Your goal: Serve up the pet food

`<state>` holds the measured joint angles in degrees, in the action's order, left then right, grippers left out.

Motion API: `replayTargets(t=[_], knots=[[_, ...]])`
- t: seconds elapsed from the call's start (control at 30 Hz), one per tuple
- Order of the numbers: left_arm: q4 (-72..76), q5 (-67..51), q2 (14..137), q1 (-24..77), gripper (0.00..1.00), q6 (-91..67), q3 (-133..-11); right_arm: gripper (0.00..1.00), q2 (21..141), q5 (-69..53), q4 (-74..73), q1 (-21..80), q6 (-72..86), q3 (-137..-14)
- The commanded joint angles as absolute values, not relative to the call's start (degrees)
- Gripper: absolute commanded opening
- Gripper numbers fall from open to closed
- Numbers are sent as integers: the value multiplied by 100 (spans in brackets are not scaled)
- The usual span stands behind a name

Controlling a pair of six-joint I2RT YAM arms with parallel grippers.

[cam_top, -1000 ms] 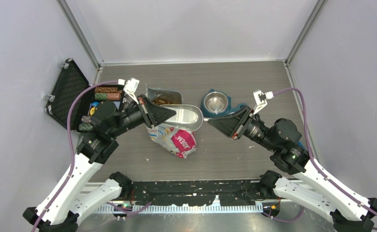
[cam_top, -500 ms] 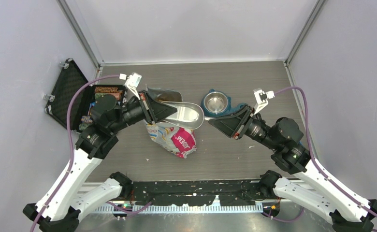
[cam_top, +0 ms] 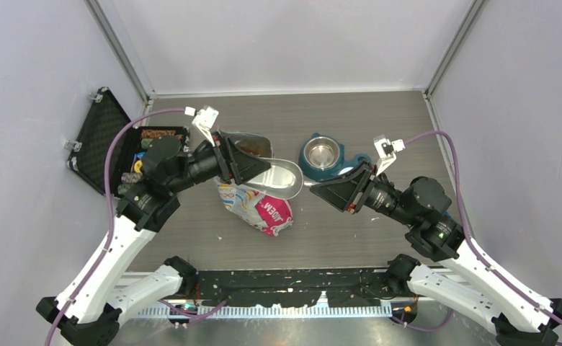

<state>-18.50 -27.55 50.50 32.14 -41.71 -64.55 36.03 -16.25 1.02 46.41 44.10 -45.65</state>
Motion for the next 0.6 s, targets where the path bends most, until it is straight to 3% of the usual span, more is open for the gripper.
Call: replayTargets(t=[0.0, 0.1, 0.37, 0.47, 0.57], knots=[[-1960, -2376, 5124, 3187, 83, -3814, -6645, 5, 3573, -1598, 320, 4737, 4319, -4855], [-2291, -1882, 4958, 3183, 99, -3551, -6739, 5, 3473, -1063, 178, 4699, 4166, -4917], [-3351, 892, 4856, 3182, 99, -1767, -7563, 5, 3134, 581, -666, 4685, 3641, -5132], [-3935, 1064, 5367, 3148, 99, -352, -8249, 5, 3185, 905, -931, 4685, 3443, -5236], [-4221, 454, 5907, 3121, 99, 1317, -8544, 5, 3237, 1062, -1163, 4678, 3309, -5286]])
